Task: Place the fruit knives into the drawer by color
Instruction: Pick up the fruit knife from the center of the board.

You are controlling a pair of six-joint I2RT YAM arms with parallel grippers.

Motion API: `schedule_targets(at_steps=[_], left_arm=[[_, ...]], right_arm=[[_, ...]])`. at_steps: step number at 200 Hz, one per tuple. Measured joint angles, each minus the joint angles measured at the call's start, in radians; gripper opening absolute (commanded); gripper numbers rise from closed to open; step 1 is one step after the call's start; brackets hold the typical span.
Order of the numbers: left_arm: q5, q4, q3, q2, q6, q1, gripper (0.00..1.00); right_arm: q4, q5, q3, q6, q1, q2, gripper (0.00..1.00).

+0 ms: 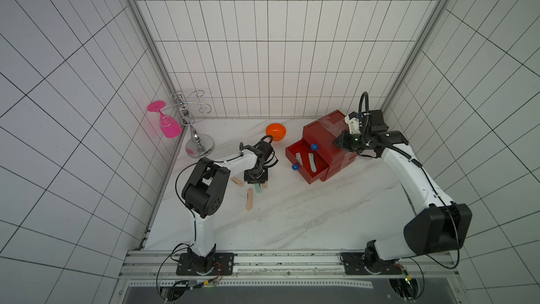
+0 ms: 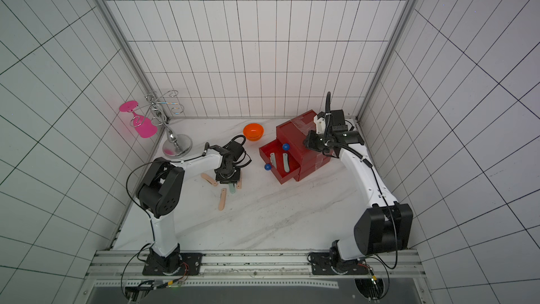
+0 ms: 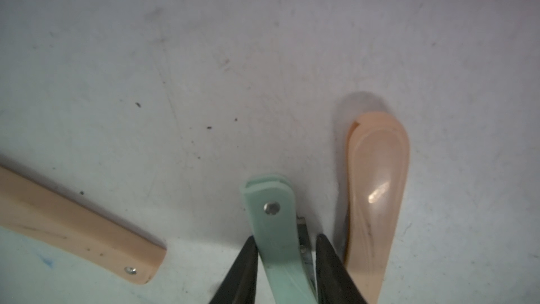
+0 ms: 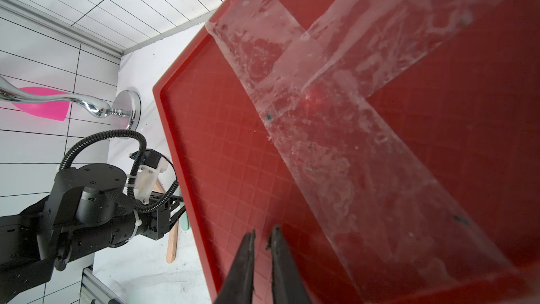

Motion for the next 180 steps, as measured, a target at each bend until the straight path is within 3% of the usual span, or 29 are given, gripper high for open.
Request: schedule_targets(at_steps=[67,180], left_arm=[[-0.005,0.023,-0.029,-0.018,-0.021,-0.016,0.26],[0.0,-0.042,-0.019,-0.043,-0.026,-0.016,0.25]], right_arm=[[0.007,-0.002,-0.003,0.0,0.0,0.0,0.15],[0.014,-0.003,-0.008,0.0,0.0,-0.004,0.15]])
